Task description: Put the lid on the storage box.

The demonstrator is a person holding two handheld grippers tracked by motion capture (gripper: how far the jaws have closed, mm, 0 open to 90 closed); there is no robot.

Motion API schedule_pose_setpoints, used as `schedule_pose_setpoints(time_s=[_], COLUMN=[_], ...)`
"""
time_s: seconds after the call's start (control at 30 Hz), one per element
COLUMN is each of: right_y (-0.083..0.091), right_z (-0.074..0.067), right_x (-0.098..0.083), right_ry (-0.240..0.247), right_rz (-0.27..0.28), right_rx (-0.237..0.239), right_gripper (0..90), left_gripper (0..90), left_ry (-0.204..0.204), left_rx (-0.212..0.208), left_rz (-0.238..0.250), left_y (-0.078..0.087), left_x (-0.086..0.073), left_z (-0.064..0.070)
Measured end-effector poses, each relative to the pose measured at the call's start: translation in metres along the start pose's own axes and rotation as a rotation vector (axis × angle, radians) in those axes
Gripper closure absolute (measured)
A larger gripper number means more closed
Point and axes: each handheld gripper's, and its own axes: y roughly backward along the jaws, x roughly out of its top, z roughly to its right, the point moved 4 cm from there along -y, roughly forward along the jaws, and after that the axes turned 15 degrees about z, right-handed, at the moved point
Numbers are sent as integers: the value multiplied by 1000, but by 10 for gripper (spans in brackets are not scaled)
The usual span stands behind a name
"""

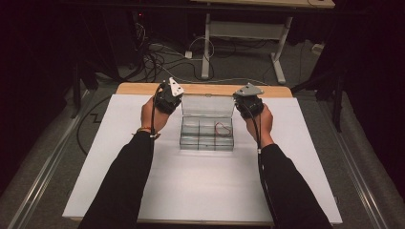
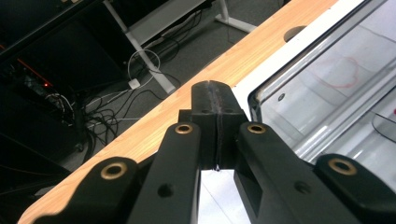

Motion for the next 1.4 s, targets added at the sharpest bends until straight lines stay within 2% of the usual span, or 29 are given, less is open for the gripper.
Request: schedule_pose_setpoints(time_s=[0.17, 0.27, 0.53, 0.8, 1.0, 1.23, 1.4], right_y=[4, 7, 13, 19, 23, 27, 31], right_z=[-2, -4, -9, -13, -16, -20, -23], right_x=[0, -4, -5, -8, -9, -11, -13], right_ry=[-2, -26, -26, -13, -35, -1, -11], right_rz=[-1, 0, -23, -17, -30, -27, -26], right_rx=[5, 15, 1, -8, -12, -22, -16], right_gripper=[900, 900, 900, 900, 900, 900, 900], left_gripper=[877, 877, 878, 879, 880, 880, 880], left_ry=[3, 8, 9, 6, 5, 9, 12], left_rx=[-7, -11, 8, 17, 18, 12, 13], left_rz=[7, 12, 34, 39, 37, 41, 53], left_y=[5, 7, 15, 20, 23, 26, 29], left_x=[-3, -6, -9, -12, -14, -16, -20], left_z=[3, 6, 12, 18, 20, 23, 26])
